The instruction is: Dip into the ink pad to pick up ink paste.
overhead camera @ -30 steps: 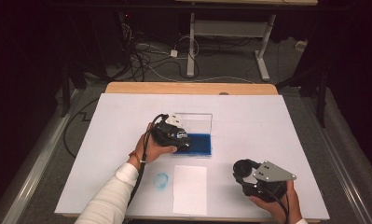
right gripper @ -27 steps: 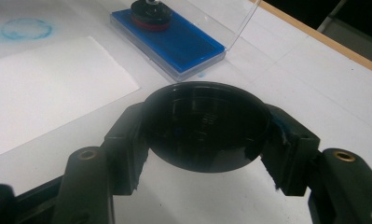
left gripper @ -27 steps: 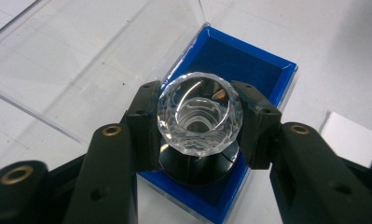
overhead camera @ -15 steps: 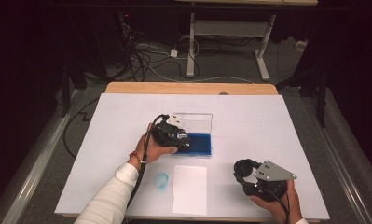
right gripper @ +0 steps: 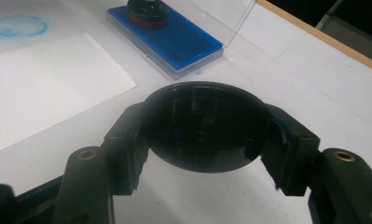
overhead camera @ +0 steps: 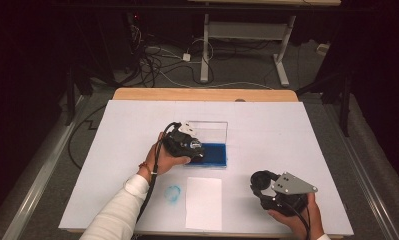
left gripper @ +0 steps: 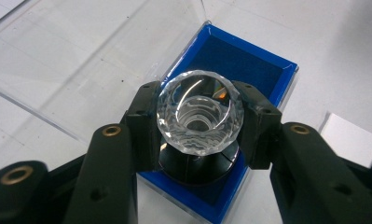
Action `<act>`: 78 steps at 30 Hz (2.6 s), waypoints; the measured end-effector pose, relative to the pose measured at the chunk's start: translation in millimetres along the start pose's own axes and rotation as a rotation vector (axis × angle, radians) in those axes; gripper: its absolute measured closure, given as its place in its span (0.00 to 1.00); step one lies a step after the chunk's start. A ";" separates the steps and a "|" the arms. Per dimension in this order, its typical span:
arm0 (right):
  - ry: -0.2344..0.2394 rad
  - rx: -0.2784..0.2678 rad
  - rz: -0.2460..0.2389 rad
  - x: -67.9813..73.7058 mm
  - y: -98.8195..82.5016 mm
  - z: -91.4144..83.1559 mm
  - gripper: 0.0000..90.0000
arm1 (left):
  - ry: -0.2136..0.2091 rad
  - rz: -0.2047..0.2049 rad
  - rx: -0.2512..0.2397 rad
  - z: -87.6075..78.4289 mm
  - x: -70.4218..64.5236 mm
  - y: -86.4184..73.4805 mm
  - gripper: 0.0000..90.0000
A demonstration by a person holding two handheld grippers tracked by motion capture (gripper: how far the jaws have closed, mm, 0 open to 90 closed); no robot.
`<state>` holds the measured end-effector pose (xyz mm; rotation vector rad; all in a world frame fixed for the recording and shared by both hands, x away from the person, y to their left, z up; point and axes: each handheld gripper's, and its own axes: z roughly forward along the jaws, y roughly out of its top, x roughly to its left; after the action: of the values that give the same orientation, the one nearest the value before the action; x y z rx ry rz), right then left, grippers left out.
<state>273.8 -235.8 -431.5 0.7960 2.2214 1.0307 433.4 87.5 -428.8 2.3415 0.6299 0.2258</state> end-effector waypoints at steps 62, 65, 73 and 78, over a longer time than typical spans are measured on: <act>-0.008 0.004 -0.007 -1.9 -0.9 -2.0 0.43 | -0.028 0.074 0.026 26.5 -23.3 39.8 0.61; -0.005 0.004 -0.012 -1.4 -0.8 -1.8 0.43 | -0.030 0.070 0.012 27.0 -22.4 38.1 0.61; 0.000 0.007 -0.015 -0.3 -0.7 -1.2 0.43 | -0.014 0.096 0.013 27.7 -24.7 38.1 0.61; 0.004 0.006 -0.018 0.1 -0.6 -1.1 0.43 | -0.012 0.100 -0.001 28.0 -24.6 34.1 0.61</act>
<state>272.9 -236.6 -431.4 0.7764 2.2321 1.0178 434.1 37.1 -426.7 2.3744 0.5072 0.2569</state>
